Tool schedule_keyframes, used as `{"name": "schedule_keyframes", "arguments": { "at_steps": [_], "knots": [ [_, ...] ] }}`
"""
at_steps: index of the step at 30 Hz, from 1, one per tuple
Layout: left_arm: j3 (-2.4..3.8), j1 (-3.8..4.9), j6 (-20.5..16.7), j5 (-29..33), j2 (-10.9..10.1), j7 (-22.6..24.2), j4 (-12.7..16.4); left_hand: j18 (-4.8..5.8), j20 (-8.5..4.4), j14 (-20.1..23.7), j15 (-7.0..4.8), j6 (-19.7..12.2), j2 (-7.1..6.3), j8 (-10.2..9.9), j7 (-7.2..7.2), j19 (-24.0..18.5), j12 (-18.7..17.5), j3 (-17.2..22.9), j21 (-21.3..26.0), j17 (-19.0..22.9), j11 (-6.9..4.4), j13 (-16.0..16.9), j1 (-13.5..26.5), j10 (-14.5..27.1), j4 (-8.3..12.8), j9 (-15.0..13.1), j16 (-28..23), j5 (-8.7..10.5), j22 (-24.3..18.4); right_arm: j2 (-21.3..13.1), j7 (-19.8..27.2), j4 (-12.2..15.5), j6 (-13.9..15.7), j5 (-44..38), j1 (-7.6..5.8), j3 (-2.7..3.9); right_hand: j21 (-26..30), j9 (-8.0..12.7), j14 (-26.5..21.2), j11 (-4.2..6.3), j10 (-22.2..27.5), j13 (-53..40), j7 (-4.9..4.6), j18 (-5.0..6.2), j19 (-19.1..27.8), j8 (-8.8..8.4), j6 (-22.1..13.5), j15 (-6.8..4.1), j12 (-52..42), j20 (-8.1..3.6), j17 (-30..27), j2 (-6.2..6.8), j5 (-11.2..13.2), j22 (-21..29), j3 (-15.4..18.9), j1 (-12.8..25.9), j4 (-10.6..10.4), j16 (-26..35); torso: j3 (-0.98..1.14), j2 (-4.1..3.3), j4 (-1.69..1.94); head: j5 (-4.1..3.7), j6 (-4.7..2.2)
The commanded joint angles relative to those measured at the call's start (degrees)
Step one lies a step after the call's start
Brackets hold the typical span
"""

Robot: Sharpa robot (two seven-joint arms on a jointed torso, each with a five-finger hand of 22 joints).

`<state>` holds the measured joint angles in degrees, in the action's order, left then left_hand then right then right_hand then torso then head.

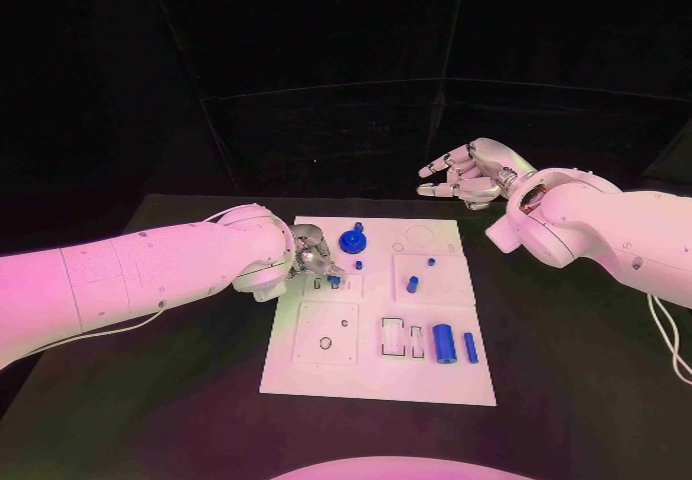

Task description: Assemble the parts on the task board

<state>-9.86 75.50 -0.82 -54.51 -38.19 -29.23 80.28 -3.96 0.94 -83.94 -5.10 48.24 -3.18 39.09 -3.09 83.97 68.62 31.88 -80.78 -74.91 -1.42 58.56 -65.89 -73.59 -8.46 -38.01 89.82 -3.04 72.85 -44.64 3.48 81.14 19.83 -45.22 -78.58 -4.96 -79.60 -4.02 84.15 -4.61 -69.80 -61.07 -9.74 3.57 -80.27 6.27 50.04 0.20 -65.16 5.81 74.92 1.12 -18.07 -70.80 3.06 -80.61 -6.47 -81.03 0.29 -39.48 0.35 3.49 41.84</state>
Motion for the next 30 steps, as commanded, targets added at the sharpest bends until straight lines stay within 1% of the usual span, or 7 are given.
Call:
{"name": "schedule_keyframes", "arguments": {
  "at_steps": [1,8,21,26,30],
  "knots": [
    [0.05,0.03,0.8,-2.0,0.2,-0.4,0.0,0.56,0.26,-6.1,0.03,-0.1,-0.03,0.3,0.46,0.5,-0.3,7.2,0.2,-15.1,-0.15,-0.1,-0.4,0.1,7.2,-0.1,0.2,-0.18,0.1,0.0,0.0,0.1,-0.3,-0.1,-0.13,0.04,-0.1,0.0,3.2,0.21,0.0,0.1,0.11,0.49,-0.5,0.20,-0.4,-0.39,0.1,0.02,4.0,0.19,0.3,0.1,-0.1,-0.5,0.4,0.0,0.03,-0.02,0.04,-0.03,0.17],
    [0.05,0.00,2.6,-2.5,0.5,-1.6,-0.3,0.57,0.19,-6.1,-0.04,0.0,-0.41,0.4,0.53,0.5,-0.4,7.6,0.2,-15.1,-0.23,-0.2,-0.8,0.0,7.8,-0.2,0.2,-0.19,0.2,0.1,0.0,0.0,-0.3,-0.1,-0.13,0.04,-0.1,0.0,3.2,0.21,0.0,0.1,0.11,0.49,-0.5,0.20,-0.4,-0.39,0.1,0.02,4.0,0.19,0.3,0.1,-0.1,-0.5,0.4,0.0,0.04,0.02,0.05,-0.05,0.33],
    [0.06,0.00,4.0,-3.8,0.6,-2.3,-0.7,0.59,0.16,-6.1,-0.07,0.0,-0.61,0.5,0.55,0.5,-0.4,7.8,0.1,-15.1,-0.26,-0.3,-0.9,-0.1,8.1,-0.2,0.2,-0.19,0.2,0.1,0.1,0.0,-0.4,-0.1,-0.13,0.03,-0.1,0.0,3.2,0.21,0.0,0.1,0.12,0.49,-0.5,0.22,-0.4,-0.40,0.1,0.01,4.0,0.11,0.5,0.1,-0.1,-0.7,0.4,0.0,0.02,0.03,0.04,-0.03,0.50],
    [0.06,0.00,4.4,-3.9,0.7,-2.4,-0.8,0.59,0.16,-6.1,-0.07,0.0,-0.61,0.5,0.55,0.5,-0.4,7.8,0.1,-15.1,-0.26,-0.3,-0.9,-0.1,8.1,-0.2,0.2,-0.19,0.2,0.1,0.1,-0.1,-0.5,-0.1,-0.13,0.03,-0.1,0.0,3.2,0.21,0.0,0.1,0.12,0.49,-0.5,0.22,-0.4,-0.40,0.1,0.01,4.0,0.11,0.5,0.1,-0.1,-0.7,0.4,0.0,0.01,0.01,0.08,0.02,0.39],
    [0.06,0.01,4.9,-3.9,0.9,-2.4,-0.9,0.59,0.15,-6.1,-0.07,0.0,-0.68,0.5,0.55,0.5,-0.5,7.8,0.1,-15.1,-0.26,-0.3,-1.0,-0.1,8.1,-0.2,0.2,-0.18,0.3,0.2,0.2,-0.1,-0.5,-0.1,-0.13,0.03,-0.1,0.0,3.2,0.21,0.0,0.1,0.12,0.49,-0.5,0.22,-0.4,-0.40,0.1,0.01,4.0,0.11,0.5,0.1,-0.1,-0.7,0.4,0.0,0.05,0.01,0.05,0.01,0.50]
  ]
}}
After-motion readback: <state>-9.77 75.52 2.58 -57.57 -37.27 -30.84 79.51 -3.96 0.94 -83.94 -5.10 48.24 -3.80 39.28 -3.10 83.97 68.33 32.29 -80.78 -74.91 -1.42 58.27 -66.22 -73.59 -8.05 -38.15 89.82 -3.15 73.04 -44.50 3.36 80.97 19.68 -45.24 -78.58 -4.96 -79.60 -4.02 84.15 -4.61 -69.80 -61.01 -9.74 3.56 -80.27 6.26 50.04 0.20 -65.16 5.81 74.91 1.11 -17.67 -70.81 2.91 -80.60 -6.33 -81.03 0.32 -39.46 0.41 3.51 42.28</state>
